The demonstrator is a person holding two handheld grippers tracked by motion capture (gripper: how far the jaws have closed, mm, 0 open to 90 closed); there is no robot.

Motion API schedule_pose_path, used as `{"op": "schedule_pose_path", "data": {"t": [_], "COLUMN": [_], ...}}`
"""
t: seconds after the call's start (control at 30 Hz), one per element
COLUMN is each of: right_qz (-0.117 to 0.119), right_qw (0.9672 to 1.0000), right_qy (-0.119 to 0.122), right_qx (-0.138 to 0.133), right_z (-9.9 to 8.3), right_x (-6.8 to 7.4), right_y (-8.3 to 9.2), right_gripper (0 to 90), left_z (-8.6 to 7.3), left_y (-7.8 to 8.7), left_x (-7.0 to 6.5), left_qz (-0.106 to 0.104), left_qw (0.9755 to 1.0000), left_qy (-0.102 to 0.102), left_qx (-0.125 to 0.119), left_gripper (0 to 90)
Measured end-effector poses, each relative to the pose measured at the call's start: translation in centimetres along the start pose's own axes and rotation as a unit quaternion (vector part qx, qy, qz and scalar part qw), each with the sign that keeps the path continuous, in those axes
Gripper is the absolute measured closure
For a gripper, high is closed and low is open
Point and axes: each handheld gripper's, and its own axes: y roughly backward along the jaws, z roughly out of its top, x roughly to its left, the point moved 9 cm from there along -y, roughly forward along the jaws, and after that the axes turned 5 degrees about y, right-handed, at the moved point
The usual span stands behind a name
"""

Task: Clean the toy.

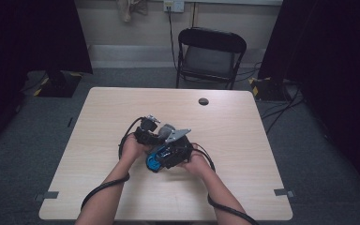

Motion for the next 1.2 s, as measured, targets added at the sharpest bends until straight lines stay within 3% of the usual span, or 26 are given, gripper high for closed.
{"op": "schedule_pose_path", "data": {"t": [1.2], "right_qz": [-0.002], "right_qw": [1.0], "right_qy": [0.001], "right_qx": [0.002], "right_z": [0.1], "right_x": [0.3], "right_y": [-0.1], "right_gripper": [5.2], "left_z": [-3.1], "left_y": [2.6], "left_x": [0.8], "left_qz": [0.001], "left_qw": [0.9998], "left_qy": [0.019], "left_qx": [0.005], "left_gripper": [73.5]}}
